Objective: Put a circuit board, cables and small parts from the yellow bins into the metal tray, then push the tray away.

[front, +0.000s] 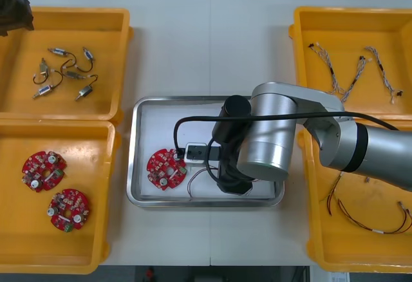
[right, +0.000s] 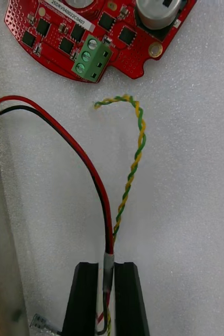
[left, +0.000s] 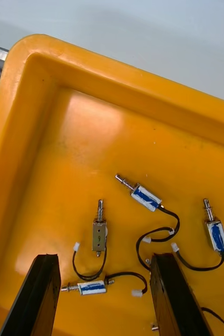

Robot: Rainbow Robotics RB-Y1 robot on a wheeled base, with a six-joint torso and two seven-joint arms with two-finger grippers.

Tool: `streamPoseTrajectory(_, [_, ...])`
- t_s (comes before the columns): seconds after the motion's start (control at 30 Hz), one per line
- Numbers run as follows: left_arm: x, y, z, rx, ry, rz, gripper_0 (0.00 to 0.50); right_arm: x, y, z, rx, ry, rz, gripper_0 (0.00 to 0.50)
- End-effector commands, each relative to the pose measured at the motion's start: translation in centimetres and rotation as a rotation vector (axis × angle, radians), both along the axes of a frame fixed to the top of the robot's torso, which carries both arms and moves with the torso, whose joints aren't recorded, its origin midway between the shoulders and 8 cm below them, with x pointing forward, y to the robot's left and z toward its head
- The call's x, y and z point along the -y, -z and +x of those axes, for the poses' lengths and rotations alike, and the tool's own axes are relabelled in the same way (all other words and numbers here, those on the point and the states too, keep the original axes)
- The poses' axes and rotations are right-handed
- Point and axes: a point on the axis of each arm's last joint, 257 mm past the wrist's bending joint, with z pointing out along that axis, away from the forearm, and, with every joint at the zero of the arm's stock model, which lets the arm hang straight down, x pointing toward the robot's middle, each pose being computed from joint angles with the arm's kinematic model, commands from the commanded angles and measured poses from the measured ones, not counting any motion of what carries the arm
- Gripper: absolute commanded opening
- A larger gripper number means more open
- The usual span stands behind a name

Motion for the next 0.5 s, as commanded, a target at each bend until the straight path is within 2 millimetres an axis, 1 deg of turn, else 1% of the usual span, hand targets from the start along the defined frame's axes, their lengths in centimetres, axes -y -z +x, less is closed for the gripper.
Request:
streamPoseTrajectory(0.03, [0.6, -2.1, 2.1, 0.065, 0.039, 0.061, 0.5, -1.9, -1.6, 0.7, 0.058, -0.064, 0.009, 0.435])
streamPoseTrajectory(0.07, [0.6, -1.8, 2.3, 0.067, 0.042, 0.064, 0.5, -1.8, -1.8, 0.8, 0.061, -0.059, 0.011, 0.5])
streamPoseTrajectory(0.17, [0.5, -0.6, 2.9, 0.073, 0.046, 0.074, 0.5, -1.8, -2.1, 1.0, 0.065, -0.053, 0.018, 0.5])
streamPoseTrajectory(0.27, [0.4, 0.6, 3.5, 0.081, 0.047, 0.081, 0.5, -1.9, -3.0, 1.2, 0.068, -0.039, 0.036, 0.5])
streamPoseTrajectory(0.4, [0.1, 2.4, 4.1, 0.086, 0.045, 0.088, 0.5, -1.3, -4.6, 1.2, 0.053, -0.01, 0.043, 0.5])
streamPoseTrajectory(0.5, [0.0, 3.8, 4.3, 0.08, 0.044, 0.091, 0.5, -0.8, -6.4, 1.3, 0.043, 0.017, 0.054, 0.5])
